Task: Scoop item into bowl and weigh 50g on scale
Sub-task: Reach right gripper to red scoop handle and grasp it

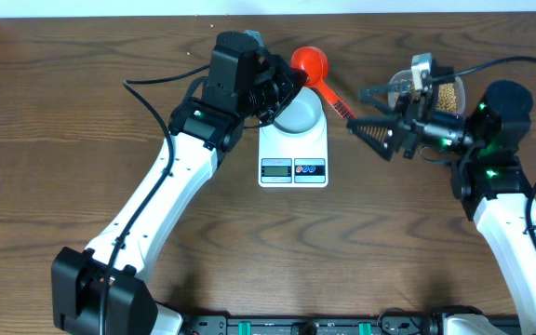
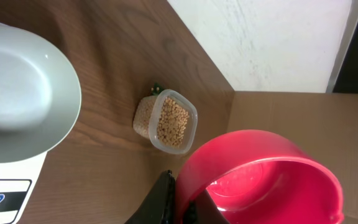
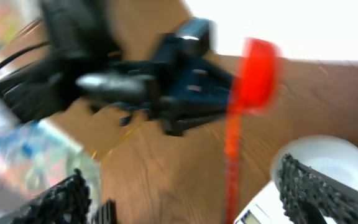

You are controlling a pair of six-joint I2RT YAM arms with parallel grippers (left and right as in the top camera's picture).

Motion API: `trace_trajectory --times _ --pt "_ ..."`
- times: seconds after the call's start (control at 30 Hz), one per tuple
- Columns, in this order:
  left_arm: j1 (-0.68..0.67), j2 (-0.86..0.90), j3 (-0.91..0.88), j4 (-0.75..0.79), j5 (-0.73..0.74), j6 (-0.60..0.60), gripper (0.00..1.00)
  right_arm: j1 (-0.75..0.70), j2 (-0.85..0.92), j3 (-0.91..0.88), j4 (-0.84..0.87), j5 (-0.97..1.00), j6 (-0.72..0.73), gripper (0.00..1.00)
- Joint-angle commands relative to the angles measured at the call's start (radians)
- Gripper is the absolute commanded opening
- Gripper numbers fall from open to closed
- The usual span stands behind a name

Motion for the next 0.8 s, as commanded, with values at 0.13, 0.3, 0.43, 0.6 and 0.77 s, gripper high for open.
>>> trace_trajectory --times 0.13,0.3,0.43,0.6,0.77 --pt "0.000 -0.011 0.003 0.005 -0.032 -0.012 0.07 0.039 -0.002 0.018 -0.021 0.197 0.076 0.91" --pt "-0.001 -0.011 0.003 0.005 -0.037 -0.039 0.07 0.098 -0.002 0.016 -0.016 0.276 0.076 0.83" --pt "0.000 -0.011 0.003 0.005 -0.047 -0.107 0.07 0.131 -0.002 0.015 -0.030 0.359 0.078 0.72" --pt "0.000 -0.011 0.003 0.002 -0.063 -0.221 0.07 0.137 -0.002 0.015 -0.029 0.421 0.159 0.66" --pt "-0.001 -0.011 0.003 -0.002 -0.061 -0.236 0.07 0.139 -0.002 0.015 -0.029 0.426 0.163 0.58"
